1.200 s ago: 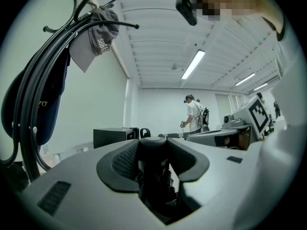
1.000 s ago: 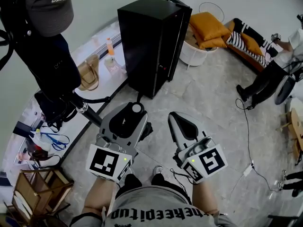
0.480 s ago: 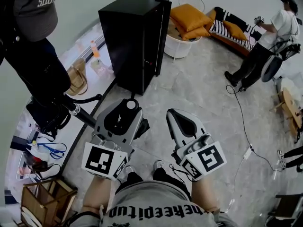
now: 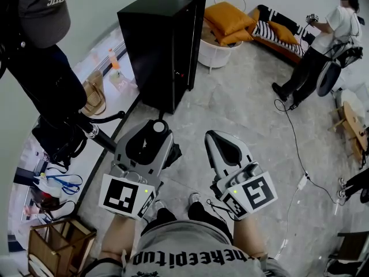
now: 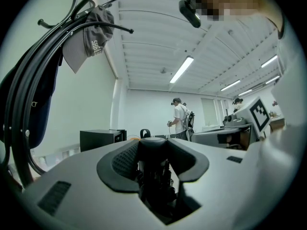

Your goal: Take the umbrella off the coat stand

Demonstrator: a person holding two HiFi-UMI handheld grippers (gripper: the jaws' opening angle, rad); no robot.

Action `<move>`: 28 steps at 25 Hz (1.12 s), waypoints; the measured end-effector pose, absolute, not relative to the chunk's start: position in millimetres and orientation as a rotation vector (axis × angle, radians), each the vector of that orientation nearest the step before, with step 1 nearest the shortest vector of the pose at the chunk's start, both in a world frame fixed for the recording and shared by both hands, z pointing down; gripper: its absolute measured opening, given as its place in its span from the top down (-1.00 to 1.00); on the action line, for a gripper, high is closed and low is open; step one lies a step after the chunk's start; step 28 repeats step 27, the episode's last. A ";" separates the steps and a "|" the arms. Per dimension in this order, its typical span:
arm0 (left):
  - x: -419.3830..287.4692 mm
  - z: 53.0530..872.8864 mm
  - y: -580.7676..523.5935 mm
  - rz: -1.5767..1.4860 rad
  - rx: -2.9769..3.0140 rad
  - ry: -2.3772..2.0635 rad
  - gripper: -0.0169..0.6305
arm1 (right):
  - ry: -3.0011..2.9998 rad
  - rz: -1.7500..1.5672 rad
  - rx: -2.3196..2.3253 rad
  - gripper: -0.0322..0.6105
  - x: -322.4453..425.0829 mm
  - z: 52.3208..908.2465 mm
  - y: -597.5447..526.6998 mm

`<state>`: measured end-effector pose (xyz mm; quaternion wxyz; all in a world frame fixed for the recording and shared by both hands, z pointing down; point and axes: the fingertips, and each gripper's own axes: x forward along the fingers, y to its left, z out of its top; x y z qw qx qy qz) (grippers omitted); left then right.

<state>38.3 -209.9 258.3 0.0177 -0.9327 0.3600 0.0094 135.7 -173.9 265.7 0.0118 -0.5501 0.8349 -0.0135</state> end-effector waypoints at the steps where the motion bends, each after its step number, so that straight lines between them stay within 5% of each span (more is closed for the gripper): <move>1: 37.6 258.2 -209.3 0.029 -2.896 1.119 0.36 | 2.605 -0.037 -1.716 0.87 135.0 265.7 -173.1; 28: 36.8 239.6 -191.7 0.084 -2.863 1.115 0.36 | 2.639 0.007 -1.688 0.87 129.6 254.8 -161.0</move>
